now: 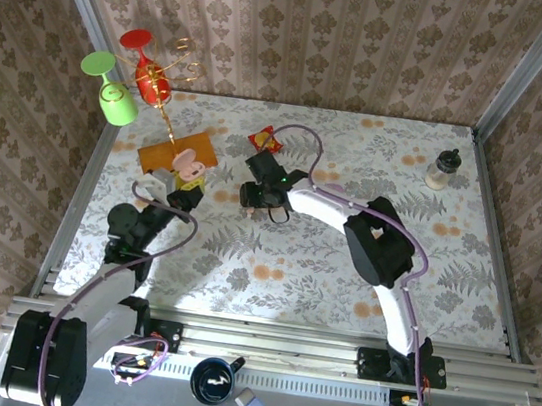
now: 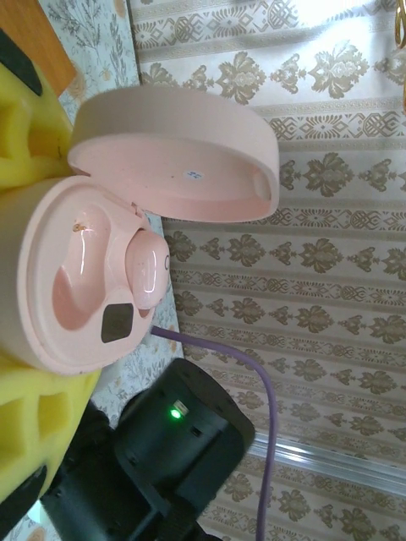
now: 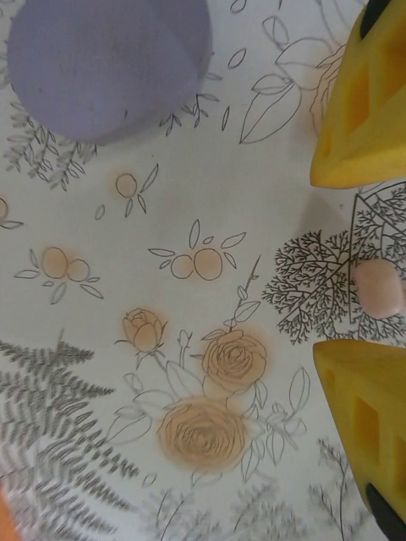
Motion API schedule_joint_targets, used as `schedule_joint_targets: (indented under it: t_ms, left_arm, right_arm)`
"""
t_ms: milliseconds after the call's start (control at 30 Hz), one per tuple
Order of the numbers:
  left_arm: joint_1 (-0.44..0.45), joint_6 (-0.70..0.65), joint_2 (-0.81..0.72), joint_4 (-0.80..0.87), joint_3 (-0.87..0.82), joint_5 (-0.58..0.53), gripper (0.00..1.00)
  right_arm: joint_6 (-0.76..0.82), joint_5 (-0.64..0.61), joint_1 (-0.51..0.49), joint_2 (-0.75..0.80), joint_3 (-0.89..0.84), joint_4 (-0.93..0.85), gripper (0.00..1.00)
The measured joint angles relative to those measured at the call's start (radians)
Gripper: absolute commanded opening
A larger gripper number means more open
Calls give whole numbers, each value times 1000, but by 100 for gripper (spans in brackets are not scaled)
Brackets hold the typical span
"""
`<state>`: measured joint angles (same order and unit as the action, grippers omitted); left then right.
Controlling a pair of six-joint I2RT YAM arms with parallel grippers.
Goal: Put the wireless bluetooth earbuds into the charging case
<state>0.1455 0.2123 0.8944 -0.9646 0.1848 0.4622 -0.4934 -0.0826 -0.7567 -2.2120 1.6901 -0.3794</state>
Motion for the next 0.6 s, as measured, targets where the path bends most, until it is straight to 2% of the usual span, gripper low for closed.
schedule_joint_targets:
  t_ms: [300, 600]
  left_arm:
    - [-10, 5, 0, 1, 0, 1, 28]
    - [-11, 5, 0, 1, 0, 8, 28]
  right_arm:
    - [105, -143, -60, -113, 158, -148, 55]
    - [184, -206, -85, -129, 183, -235, 53]
